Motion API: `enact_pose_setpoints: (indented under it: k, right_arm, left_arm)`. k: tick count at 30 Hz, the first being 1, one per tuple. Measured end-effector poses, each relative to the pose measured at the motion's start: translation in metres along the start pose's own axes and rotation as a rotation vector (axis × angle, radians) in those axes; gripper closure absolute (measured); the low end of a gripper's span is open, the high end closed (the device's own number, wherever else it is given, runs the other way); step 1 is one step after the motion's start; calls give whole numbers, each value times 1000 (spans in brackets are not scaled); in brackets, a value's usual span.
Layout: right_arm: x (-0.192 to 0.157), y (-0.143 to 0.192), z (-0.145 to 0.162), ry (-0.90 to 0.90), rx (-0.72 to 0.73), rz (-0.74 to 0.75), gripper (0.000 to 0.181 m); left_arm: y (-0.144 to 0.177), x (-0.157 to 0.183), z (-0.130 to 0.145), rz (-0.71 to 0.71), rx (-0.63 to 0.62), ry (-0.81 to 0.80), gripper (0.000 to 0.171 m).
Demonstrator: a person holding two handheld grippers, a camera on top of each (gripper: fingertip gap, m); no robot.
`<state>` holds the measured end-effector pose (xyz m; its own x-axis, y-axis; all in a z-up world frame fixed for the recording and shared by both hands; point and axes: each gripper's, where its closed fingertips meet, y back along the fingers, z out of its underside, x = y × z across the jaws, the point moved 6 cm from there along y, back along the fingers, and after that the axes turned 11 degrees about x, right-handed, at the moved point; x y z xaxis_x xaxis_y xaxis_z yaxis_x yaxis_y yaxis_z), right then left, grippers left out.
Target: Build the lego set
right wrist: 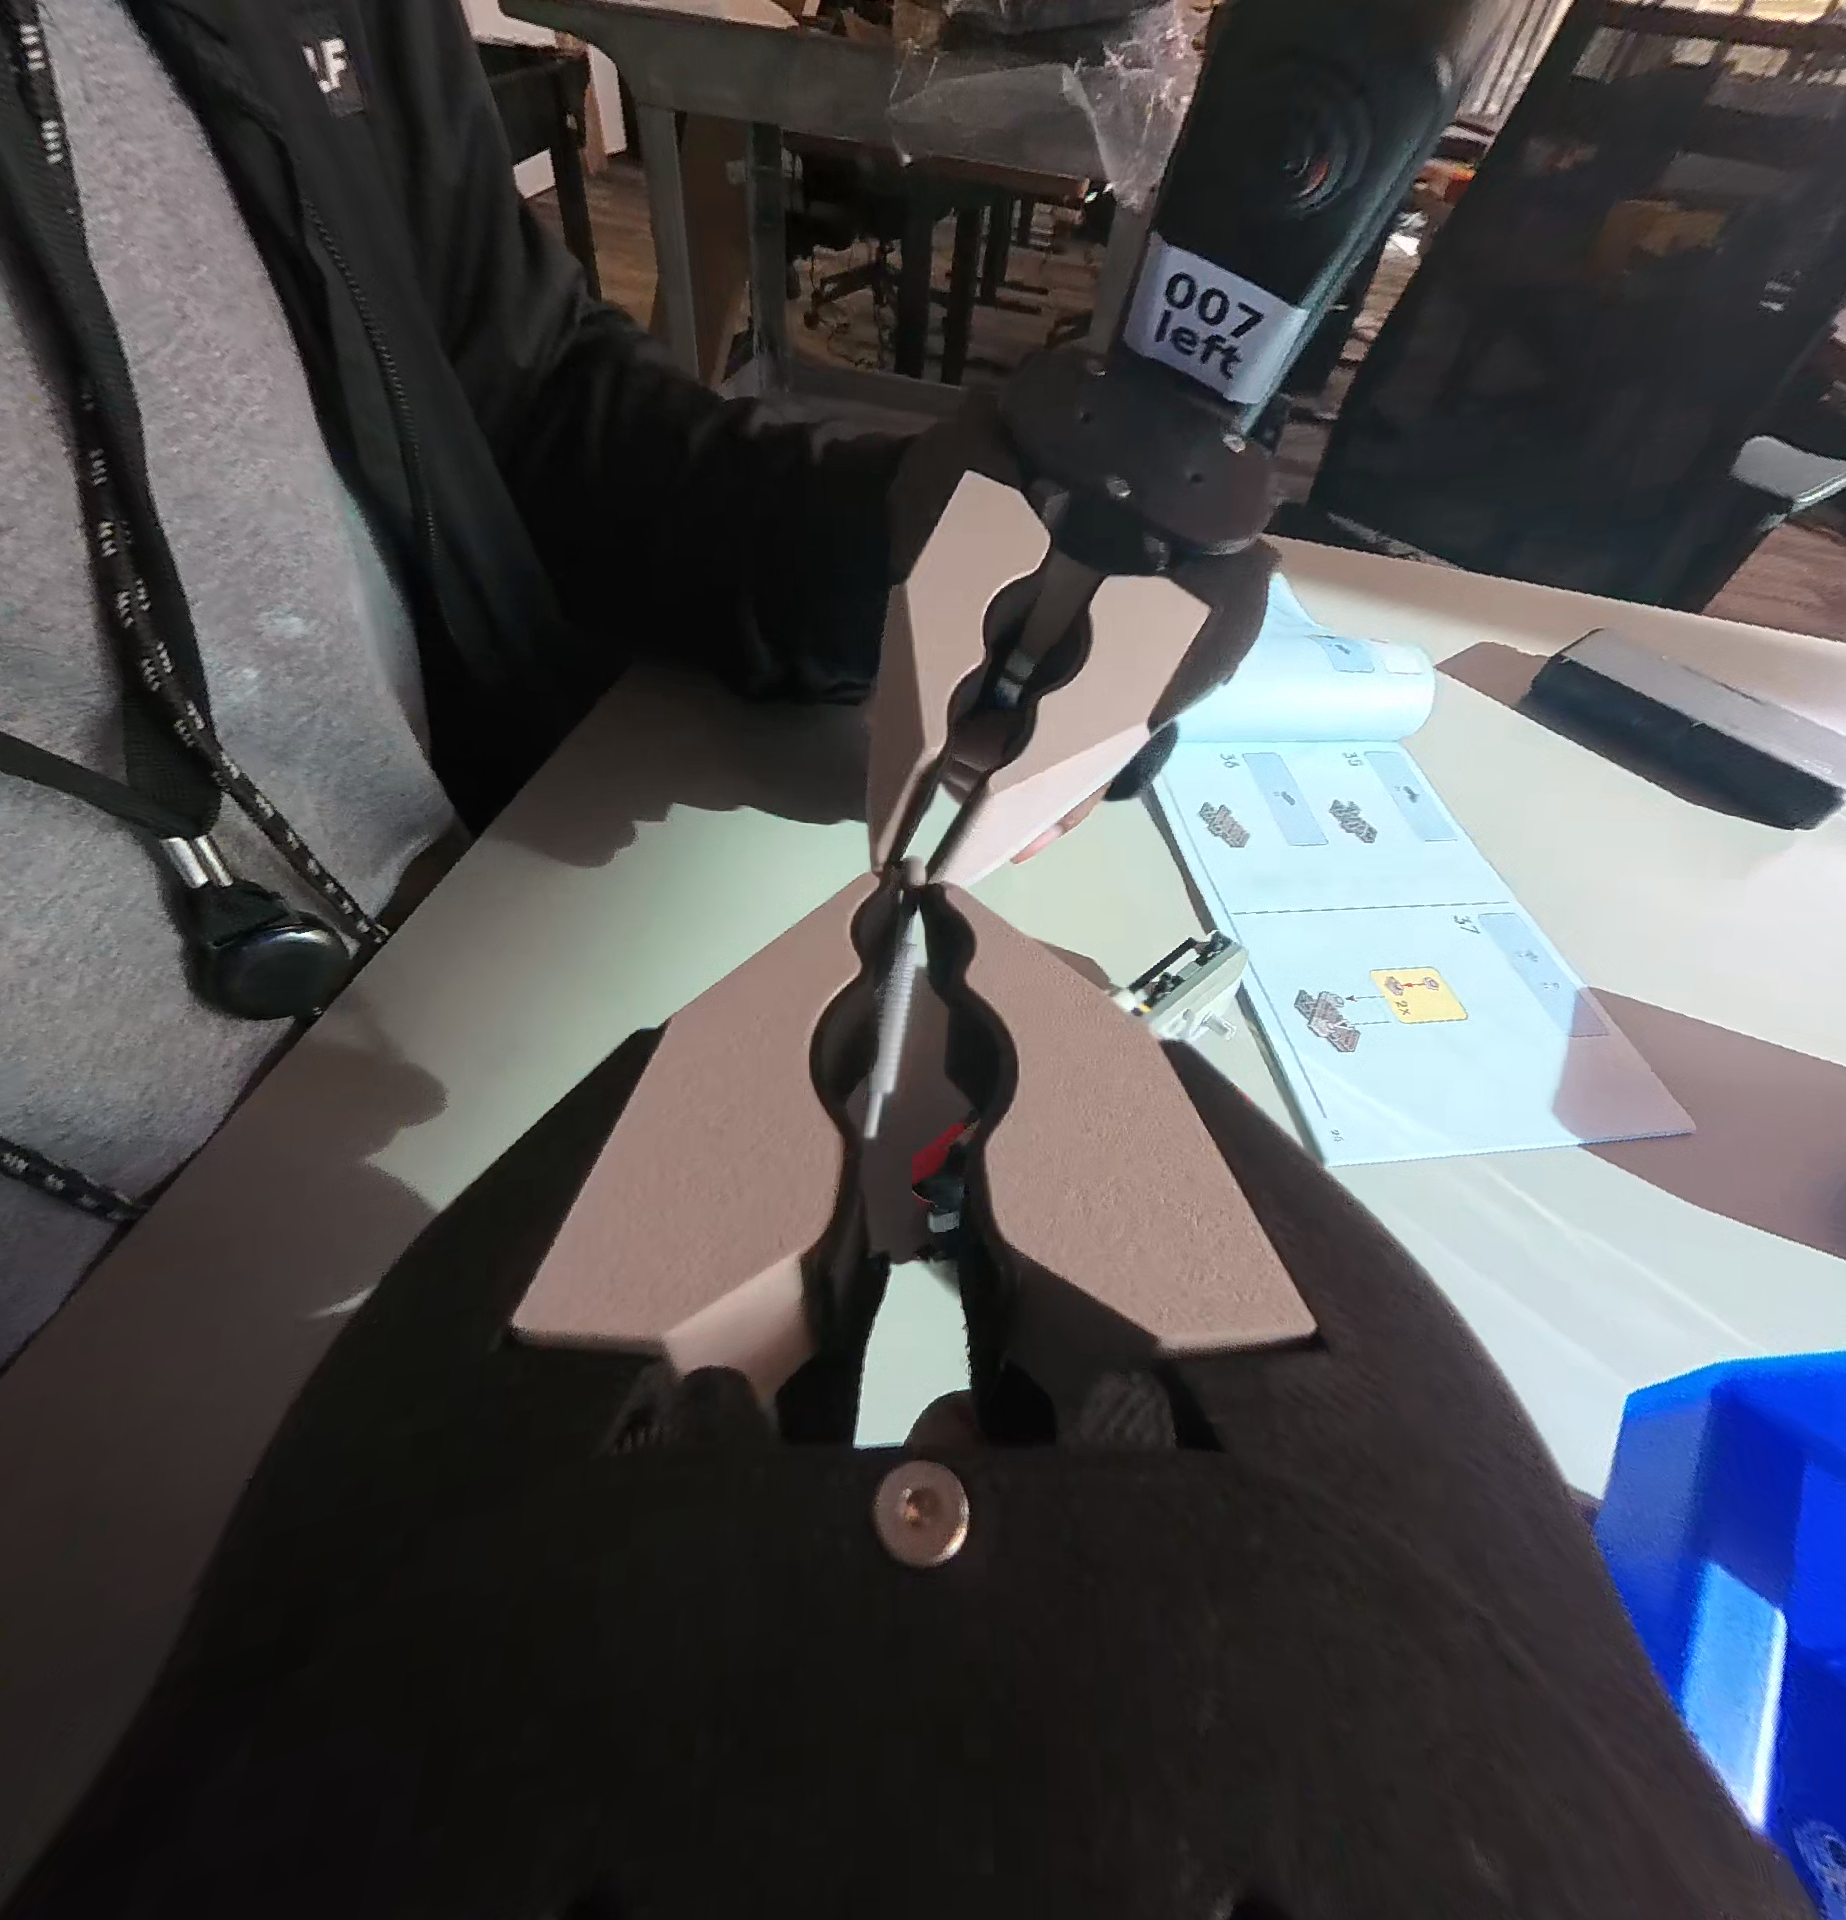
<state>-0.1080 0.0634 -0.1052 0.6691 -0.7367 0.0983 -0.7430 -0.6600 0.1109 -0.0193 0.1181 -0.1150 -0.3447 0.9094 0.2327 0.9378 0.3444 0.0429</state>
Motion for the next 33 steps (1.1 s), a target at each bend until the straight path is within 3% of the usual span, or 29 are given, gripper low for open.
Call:
enact_pose_setpoints:
  k: [10,14,33]
  right_arm:
    - [-1,3,1,-5,15,30,176]
    - [0,3,0,-8,22,35,176]
    - [-4,0,1,-106,53,-19,175]
  left_arm:
    - [3,2,0,-39,46,-21,158]
    - [2,2,-1,-37,59,-23,165]
    - [-1,5,3,-3,33,-40,166]
